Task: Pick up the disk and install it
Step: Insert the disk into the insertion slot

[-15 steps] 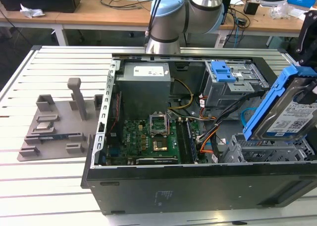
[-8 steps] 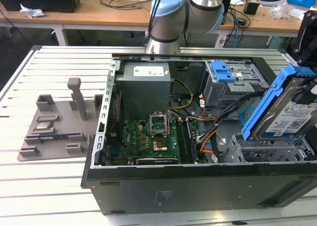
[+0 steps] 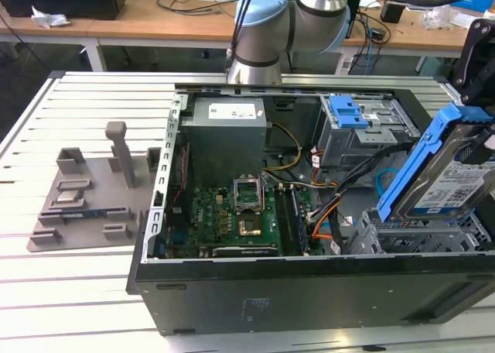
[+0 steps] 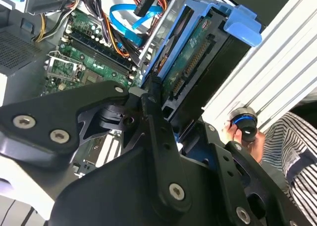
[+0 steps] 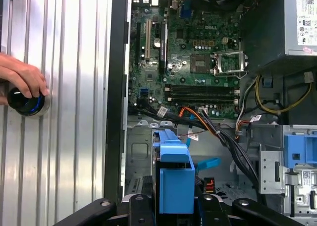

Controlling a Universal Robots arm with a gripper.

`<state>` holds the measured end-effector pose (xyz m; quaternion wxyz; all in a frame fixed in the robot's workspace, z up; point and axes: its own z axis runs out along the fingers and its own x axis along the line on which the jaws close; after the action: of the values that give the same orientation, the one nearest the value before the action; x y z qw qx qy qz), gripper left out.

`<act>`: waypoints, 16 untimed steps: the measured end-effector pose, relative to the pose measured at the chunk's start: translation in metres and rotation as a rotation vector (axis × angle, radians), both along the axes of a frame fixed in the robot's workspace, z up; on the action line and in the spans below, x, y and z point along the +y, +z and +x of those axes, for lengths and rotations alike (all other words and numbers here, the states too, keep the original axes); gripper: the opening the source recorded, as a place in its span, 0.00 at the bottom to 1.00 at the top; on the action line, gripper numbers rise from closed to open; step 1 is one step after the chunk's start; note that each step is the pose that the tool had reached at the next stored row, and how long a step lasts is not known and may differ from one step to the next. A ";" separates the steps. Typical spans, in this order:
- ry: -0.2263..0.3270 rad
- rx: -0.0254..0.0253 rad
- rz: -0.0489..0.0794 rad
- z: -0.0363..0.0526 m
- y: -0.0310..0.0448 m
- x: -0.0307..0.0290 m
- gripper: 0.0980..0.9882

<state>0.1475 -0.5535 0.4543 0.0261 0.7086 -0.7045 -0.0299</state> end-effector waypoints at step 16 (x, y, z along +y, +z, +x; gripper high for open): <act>0.000 0.0000 0.000 -0.0028 -0.0324 0.0026 0.30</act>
<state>0.1448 -0.5509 0.4220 0.0261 0.7087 -0.7044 -0.0300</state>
